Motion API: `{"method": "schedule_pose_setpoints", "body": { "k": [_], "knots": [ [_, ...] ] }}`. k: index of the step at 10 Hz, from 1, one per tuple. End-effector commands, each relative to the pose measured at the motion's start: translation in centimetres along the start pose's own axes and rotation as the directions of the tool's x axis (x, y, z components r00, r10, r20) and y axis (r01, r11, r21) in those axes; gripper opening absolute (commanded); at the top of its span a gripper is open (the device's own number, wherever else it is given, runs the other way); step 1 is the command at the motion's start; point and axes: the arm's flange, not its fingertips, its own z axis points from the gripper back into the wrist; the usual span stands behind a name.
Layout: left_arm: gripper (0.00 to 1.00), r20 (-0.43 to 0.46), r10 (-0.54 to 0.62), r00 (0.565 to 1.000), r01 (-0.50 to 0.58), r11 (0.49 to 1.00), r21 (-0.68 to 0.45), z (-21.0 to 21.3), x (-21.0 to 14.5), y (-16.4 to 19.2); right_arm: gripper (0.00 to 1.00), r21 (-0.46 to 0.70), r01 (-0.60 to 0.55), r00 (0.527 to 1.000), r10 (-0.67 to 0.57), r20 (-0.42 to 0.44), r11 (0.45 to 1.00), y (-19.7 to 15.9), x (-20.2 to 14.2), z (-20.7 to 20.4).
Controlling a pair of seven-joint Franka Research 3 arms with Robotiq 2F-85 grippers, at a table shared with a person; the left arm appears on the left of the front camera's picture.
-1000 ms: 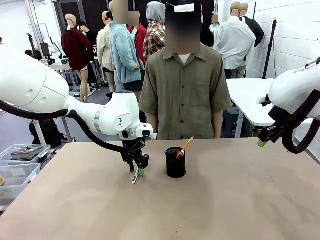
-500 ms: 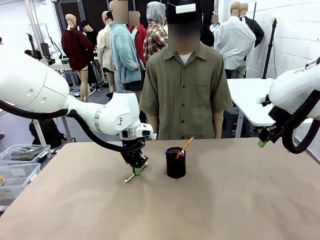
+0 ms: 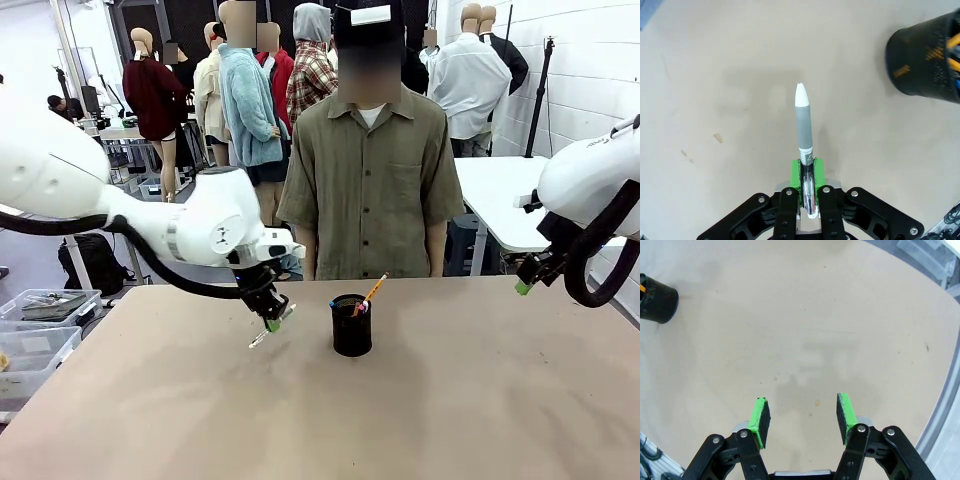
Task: Place the pens into the pen holder.
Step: Pick up a writing instrument from the table and place it into the Pen holder.
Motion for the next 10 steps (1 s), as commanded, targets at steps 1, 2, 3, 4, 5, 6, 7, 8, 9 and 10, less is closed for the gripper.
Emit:
{"method": "schedule_pose_setpoints", "body": {
  "k": [1, 2, 3, 4, 5, 6, 7, 8, 9, 10],
  "knots": [
    [0.00, 0.144, -0.053, 0.988, 0.067, 0.993, -0.099, 2.4, -4.6, 1.3, 0.68, -0.020, -0.018, 1.000, 0.018, 0.000, 1.000, 0.0, -0.4, -0.2],
    [0.00, 0.266, -0.114, 0.957, 0.151, 0.981, -0.123, 3.8, -5.8, 1.7, 0.68, -0.020, -0.018, 1.000, 0.018, 0.000, 1.000, 0.0, -0.4, -0.2],
    [0.00, 0.380, -0.167, 0.910, 0.240, 0.958, -0.154, 4.5, -6.3, 2.3, 0.68, -0.020, -0.018, 1.000, 0.018, 0.000, 1.000, 0.0, -0.4, -0.2],
    [0.00, 0.507, -0.180, 0.843, 0.288, 0.947, -0.143, 5.1, -6.6, 2.7, 0.68, -0.020, -0.018, 1.000, 0.018, 0.000, 1.000, 0.0, -0.4, -0.2],
    [0.00, 0.585, -0.214, 0.782, 0.361, 0.921, -0.145, 5.6, -6.7, 2.6, 0.68, -0.020, -0.018, 1.000, 0.018, 0.000, 1.000, 0.0, -0.4, -0.2],
    [0.00, 0.651, -0.254, 0.715, 0.447, 0.883, -0.146, 6.0, -6.5, 2.5, 0.68, -0.020, -0.018, 1.000, 0.018, 0.000, 1.000, 0.0, -0.4, -0.2],
    [0.00, 0.696, -0.271, 0.665, 0.499, 0.855, -0.144, 6.3, -6.4, 2.5, 0.68, -0.020, -0.018, 1.000, 0.018, 0.000, 1.000, 0.0, -0.4, -0.2],
    [0.00, 0.739, -0.281, 0.612, 0.522, 0.846, -0.111, 6.6, -6.1, 2.2, 0.68, -0.020, -0.018, 1.000, 0.018, 0.000, 1.000, 0.0, -0.4, -0.2],
    [0.00, 0.788, -0.269, 0.554, 0.550, 0.828, -0.104, 6.9, -5.5, 1.7, 0.68, -0.020, -0.018, 1.000, 0.018, 0.000, 1.000, 0.0, -0.4, -0.2],
    [0.00, 0.813, -0.264, 0.520, 0.561, 0.823, -0.092, 6.7, -4.5, 1.2, 0.68, -0.020, -0.018, 1.000, 0.018, 0.000, 1.000, 0.0, -0.4, -0.2]
  ]
}}
